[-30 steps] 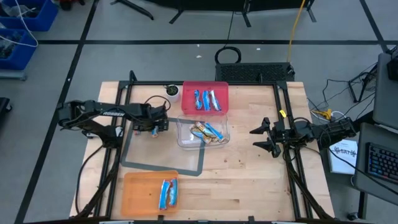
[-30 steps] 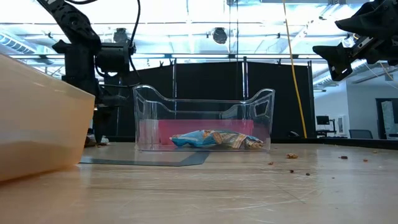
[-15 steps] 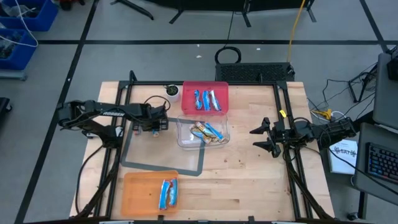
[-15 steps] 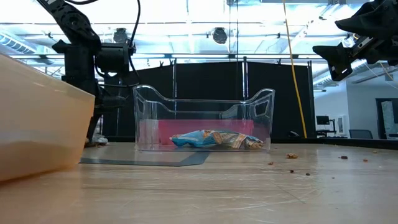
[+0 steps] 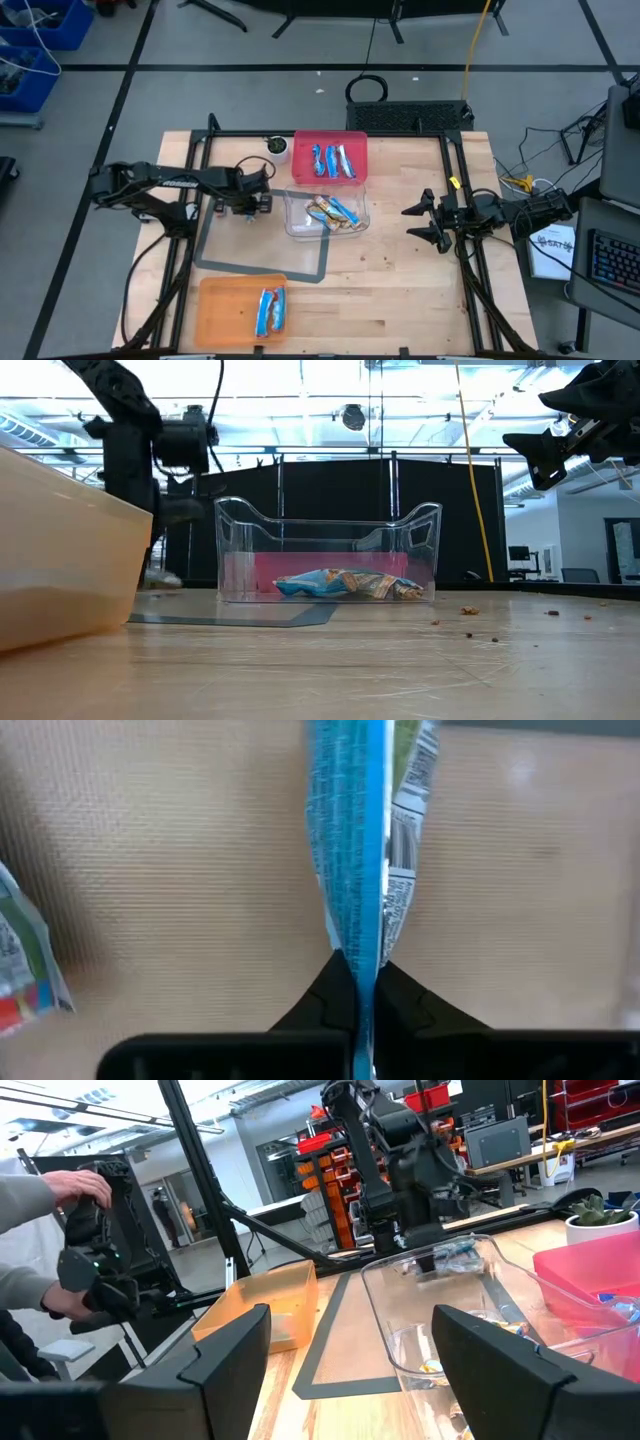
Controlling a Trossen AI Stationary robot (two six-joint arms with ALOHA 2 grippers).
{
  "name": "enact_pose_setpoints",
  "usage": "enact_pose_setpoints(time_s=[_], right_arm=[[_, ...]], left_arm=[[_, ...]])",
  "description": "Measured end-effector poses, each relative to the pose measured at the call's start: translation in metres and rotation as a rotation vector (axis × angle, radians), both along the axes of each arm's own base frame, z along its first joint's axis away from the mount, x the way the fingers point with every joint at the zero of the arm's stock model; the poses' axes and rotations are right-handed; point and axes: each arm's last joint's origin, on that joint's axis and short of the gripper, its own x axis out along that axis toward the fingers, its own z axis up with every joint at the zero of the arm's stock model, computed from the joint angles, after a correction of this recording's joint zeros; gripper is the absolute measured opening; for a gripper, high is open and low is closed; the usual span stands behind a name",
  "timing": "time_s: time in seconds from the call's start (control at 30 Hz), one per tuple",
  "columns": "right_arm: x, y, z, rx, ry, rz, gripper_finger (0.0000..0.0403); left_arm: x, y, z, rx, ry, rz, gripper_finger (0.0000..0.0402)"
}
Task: Pick and place Granola Bars by type
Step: Put the yellow granola bar into the transparent bin
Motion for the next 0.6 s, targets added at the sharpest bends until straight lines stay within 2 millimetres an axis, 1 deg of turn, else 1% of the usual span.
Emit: enact_pose_setpoints(time_s=[0.13, 0.3, 0.47, 0.6], right_arm=[[0.000, 0.000, 0.000, 0.000, 0.000, 0.000, 0.0267], [0.000, 0.000, 0.000, 0.000, 0.000, 0.000, 0.0267], [0.000, 0.000, 0.000, 0.000, 0.000, 0.000, 0.0267], [0.000, 0.000, 0.000, 0.000, 0.000, 0.000, 0.0267]], left_arm=[[0.003, 0.000, 0.017, 0.054, -0.006, 0.003, 0.0009], [0.007, -0.001, 0.043, 0.101, -0.027, -0.053, 0.0009], [0.019, -0.001, 0.083, 0.189, -0.123, -0.170, 0.0008], [0.032, -0.001, 0.126, 0.314, -0.216, -0.306, 0.0008]])
